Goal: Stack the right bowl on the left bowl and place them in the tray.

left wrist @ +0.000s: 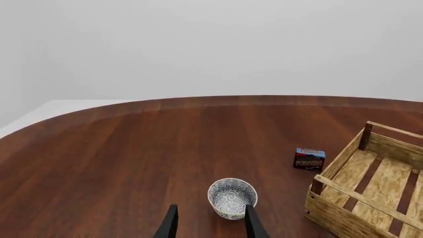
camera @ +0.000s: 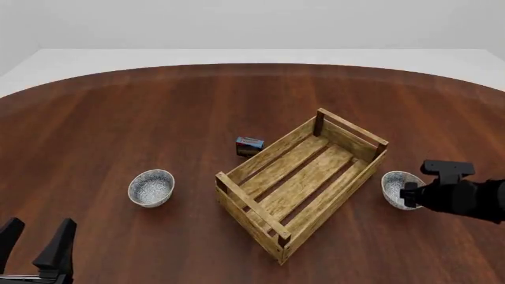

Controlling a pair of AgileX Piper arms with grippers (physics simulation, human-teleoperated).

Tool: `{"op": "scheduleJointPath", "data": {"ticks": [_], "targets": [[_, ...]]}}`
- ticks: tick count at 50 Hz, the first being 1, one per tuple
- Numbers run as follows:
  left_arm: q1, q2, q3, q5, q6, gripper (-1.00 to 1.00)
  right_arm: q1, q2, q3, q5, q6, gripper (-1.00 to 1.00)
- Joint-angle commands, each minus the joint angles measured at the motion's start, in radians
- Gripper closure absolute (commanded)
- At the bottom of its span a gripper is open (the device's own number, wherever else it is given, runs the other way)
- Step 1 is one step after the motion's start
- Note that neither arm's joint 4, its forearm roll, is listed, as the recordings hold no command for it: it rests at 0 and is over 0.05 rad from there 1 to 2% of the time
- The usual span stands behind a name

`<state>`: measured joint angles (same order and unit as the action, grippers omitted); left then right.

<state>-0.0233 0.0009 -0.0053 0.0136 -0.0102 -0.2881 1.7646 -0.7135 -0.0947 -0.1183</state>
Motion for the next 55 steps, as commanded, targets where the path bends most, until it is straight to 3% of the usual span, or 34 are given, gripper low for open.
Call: {"op": "scheduleJointPath", "data": {"ticks": [1, 12, 13, 33, 55], "targets": [[0.001, 0.000, 0.000, -0.001, -0.002, -1.00, -0.003, 0.044, 0.011, -0.036, 0.005, -1.00], [-0.001, 0.000, 0.003, 0.000, -0.003, -1.00, 0.004, 0.072, 0.030, -0.068, 0.017, -1.00], [-0.001, 0.000, 0.003, 0.000, -0.004, -1.00, 0.005, 0.072, 0.029, -0.068, 0.018, 1.00], [-0.002, 0.000, 0.000, -0.002, -0.007, -1.00, 0.018, -0.062, 0.045, -0.004, 0.019, 1.00], [-0.003, -0.001, -0.005, -0.002, -0.009, -1.00, 0.040, -0.341, 0.027, 0.177, 0.032, 1.00]]}}
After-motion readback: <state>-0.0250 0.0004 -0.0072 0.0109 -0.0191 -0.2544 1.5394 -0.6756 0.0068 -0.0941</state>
